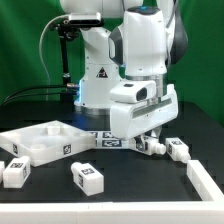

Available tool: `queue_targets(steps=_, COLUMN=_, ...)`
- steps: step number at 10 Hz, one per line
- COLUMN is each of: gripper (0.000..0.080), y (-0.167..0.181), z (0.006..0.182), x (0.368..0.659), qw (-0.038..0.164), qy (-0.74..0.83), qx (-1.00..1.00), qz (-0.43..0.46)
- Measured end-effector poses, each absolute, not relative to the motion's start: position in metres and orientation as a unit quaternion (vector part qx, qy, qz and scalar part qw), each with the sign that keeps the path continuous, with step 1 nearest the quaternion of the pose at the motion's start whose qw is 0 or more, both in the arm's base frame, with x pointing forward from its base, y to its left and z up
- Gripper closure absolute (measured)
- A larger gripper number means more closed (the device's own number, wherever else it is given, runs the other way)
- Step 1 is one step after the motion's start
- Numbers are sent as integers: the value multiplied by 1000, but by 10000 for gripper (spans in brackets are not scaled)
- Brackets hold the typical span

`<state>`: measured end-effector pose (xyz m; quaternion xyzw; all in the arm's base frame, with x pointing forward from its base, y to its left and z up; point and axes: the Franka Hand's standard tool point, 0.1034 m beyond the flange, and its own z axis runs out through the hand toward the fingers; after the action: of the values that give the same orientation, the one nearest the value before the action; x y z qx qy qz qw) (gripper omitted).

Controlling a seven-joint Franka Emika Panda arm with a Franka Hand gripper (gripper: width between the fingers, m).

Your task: Assemble one leg

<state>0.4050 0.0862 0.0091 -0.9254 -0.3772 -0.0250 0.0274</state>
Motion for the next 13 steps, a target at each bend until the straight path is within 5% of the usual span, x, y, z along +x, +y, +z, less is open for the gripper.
queue_targets(steps=1, gripper=514, y=86, z=9, x=405, qw=27, qy=-377, qx=-925, qz=-25)
queue_targets(steps=2, gripper=366, y=86, z=9, x=405, qw=27, qy=-377, qx=-925, qz=-25)
queue_targets(steps=3, gripper=366, y=81, z=9, x=407, qw=26, qy=-379, qx=-925, qz=-25)
queue_targets(steps=4, gripper=199, y=74, z=10, x=409, qw=26, qy=-378, qx=-925, qz=-18)
queue_targets(steps=5, gripper=165, y=68, z=17, x=410, qw=27, qy=-374, qx=-927, qz=-5)
queue_targets(steps=8, gripper=151, y=49, z=56, x=443, qw=28, qy=-375, qx=-926, qz=28)
queue_targets(steps=10, gripper=151, y=30, z=59, x=474, qw=31, qy=-402, qx=-915, qz=26)
queue_targets(steps=13, gripper=151, y=28, z=60, x=475, qw=31, qy=-406, qx=-913, qz=24)
